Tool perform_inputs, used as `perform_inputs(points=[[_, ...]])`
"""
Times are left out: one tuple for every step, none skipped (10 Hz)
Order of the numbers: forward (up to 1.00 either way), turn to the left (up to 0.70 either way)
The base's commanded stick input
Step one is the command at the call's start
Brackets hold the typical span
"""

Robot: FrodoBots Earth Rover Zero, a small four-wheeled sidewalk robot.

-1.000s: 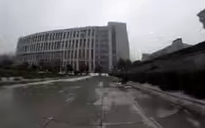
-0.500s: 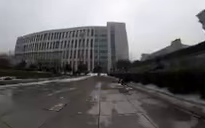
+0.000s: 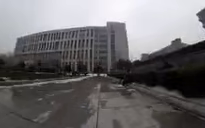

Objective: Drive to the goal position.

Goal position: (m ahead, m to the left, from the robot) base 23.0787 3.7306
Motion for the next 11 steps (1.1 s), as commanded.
perform_inputs(points=[[1.00,0.27],[1.00,0.27],[1.00,0.27],[1.00,0.27],[1.00,0.27],[1.00,0.27],[1.00,0.03],[1.00,0.00],[1.00,0.00],[1.00,0.00],[1.00,0.00]])
